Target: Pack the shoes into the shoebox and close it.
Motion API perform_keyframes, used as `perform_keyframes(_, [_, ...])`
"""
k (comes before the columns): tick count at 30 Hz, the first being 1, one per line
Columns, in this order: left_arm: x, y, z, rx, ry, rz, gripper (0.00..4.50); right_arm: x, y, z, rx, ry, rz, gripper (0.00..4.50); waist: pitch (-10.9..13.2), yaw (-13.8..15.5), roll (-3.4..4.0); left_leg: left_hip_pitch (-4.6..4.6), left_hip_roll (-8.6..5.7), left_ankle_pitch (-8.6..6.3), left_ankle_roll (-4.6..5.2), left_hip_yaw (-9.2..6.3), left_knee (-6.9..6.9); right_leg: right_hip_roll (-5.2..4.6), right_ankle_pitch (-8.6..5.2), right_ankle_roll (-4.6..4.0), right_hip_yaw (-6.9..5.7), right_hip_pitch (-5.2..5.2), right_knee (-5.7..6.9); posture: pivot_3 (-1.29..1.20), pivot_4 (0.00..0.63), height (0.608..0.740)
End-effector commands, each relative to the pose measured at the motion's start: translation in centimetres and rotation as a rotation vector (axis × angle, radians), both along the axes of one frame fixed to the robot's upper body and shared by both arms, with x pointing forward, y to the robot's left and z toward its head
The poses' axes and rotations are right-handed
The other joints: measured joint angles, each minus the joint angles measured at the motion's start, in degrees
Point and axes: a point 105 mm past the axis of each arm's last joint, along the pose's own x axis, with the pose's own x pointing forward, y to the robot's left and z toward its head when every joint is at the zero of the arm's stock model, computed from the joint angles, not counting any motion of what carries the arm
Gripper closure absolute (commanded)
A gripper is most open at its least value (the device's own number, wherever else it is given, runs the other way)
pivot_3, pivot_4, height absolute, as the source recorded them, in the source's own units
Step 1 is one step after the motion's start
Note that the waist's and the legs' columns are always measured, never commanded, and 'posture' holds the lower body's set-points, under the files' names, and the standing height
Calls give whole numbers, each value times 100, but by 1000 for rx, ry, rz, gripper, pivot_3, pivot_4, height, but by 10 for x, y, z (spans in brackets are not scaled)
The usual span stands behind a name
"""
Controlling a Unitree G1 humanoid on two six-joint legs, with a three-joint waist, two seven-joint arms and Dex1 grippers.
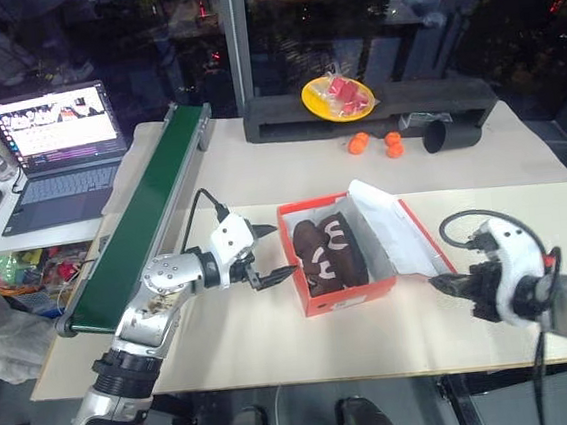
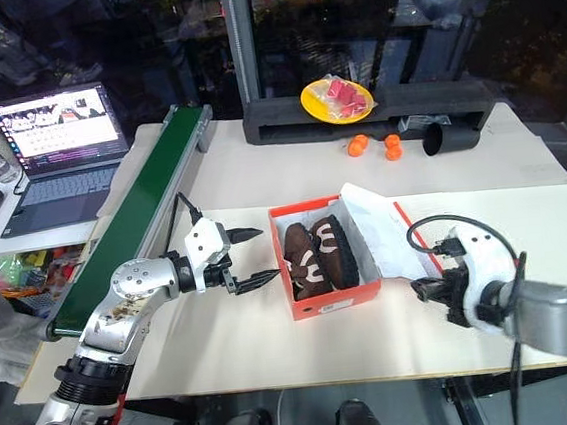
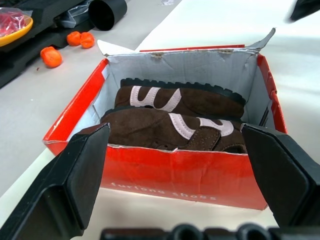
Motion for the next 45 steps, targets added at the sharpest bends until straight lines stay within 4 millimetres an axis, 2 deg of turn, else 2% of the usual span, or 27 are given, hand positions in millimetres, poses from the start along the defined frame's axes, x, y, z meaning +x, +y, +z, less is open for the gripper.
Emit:
perform_keyframes(1, [3, 1, 12, -3, -43, 0, 0, 0, -15, -9, 35, 31, -235, 4383, 1, 29, 17, -1, -8, 2, 1, 6, 0, -11, -1, 1, 2, -5, 8, 0, 150, 734])
perform_keyframes(5, [3, 2, 12, -5, -42, 10, 0, -7, -21, -28, 98, 121, -401, 4383, 1, 43, 18, -4, -9, 2, 1, 3, -1, -12, -2, 3, -2, -2, 6, 0, 150, 734])
perform_keyframes(10, [3, 2, 12, -6, -43, 17, 0, -1, -17, -36, 138, 181, -451, 4383, 0, 0, 20, -3, -10, 2, 1, 4, -1, -13, -2, 3, -2, -2, 7, 0, 150, 734])
perform_keyframes(15, [3, 1, 14, -11, -48, 21, 0, 14, -34, -45, 169, 281, -593, 4383, -1, -23, 21, 6, -8, 2, 2, 5, -1, -10, -2, 2, -1, 2, 9, 0, 150, 734])
perform_keyframes(22, [6, 1, 18, -15, -58, 25, 0, 41, -59, -59, 380, 340, -833, 4383, -1, -17, 21, 4, -11, 2, 2, 6, -4, -11, -2, 3, -2, 6, 4, 0, 150, 734])
perform_keyframes(26, [7, 1, 20, -18, -62, 29, 0, 55, -61, -60, 529, 310, -917, 4383, -1, -22, 21, 14, -10, 2, 2, 5, -3, -10, -1, 6, -3, 17, 4, 0, 150, 734])
perform_keyframes(30, [8, 1, 20, -13, -67, 28, 0, 74, -55, -52, 709, 217, -934, 4383, -1, -44, 21, 18, -10, 3, 2, 6, -2, -10, 1, 7, -2, 23, 2, 0, 150, 734])
perform_keyframes(33, [9, 1, 21, -10, -67, 26, 0, 90, -52, -37, 861, 100, -923, 4383, -1, -70, 21, 19, -8, 3, 3, 6, -2, -7, 1, 7, -1, 20, 4, 0, 150, 734])
perform_keyframes(34, [10, 1, 22, -6, -68, 25, 0, 96, -54, -27, 911, 26, -915, 4383, 4, -92, 29, 18, -8, 3, 3, 6, -3, -7, 1, 7, 0, 17, 4, 0, 150, 734])
perform_keyframes(37, [12, 1, 24, 2, -73, 19, 0, 109, -56, 32, 1030, -307, -796, 4383, 19, -104, 54, 9, -10, 3, 3, 7, -4, -9, 1, 8, 1, 7, 6, 0, 150, 734])
perform_keyframes(39, [12, 1, 24, 4, -73, 17, 0, 109, -52, 53, 1061, -419, -734, 4383, 25, -117, 64, 4, -10, 3, 3, 8, -4, -10, 1, 8, 3, 2, 6, 0, 150, 734])
perform_keyframes(43, [13, 0, 25, 11, -76, 11, 0, 83, -23, 140, 1127, -800, -347, 4383, 27, -126, 66, 5, -6, 2, 3, 5, -10, -6, 1, 8, 2, -1, 12, 0, 150, 734])
perform_keyframes(45, [14, 0, 25, 12, -77, 10, 0, 68, -1, 161, 1051, -864, -158, 4383, 27, -126, 66, 5, -6, 2, 3, 5, -12, -6, 1, 8, 2, -1, 11, 0, 150, 734])
